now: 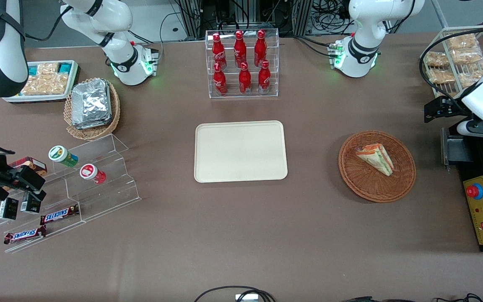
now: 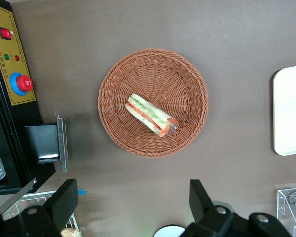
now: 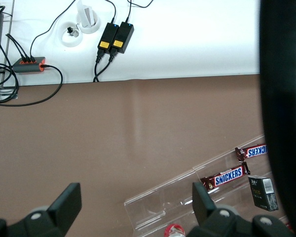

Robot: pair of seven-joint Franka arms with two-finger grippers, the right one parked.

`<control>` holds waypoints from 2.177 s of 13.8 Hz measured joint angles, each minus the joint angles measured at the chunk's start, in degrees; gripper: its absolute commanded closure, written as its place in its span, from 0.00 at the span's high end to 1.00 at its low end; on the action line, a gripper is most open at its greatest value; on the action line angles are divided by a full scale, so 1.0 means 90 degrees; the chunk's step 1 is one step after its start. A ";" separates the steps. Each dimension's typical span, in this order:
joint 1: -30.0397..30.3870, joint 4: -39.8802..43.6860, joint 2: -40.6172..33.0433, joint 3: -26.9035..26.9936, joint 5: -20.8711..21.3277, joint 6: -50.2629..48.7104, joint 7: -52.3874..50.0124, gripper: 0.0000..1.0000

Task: Place sandwich from basket to tray
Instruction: 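Move the left gripper over the wrapped sandwich in the wicker basket, then lower the open left gripper around the sandwich and close it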

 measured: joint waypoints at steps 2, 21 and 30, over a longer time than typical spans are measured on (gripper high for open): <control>0.0000 0.0000 0.0000 -0.0002 0.0000 0.0000 -0.0004 1.00; -0.0015 -0.3035 0.0077 -0.0146 0.0000 0.2990 -0.3771 1.00; -0.0015 -0.4008 0.0135 -0.0148 0.0000 0.4257 -0.5313 1.00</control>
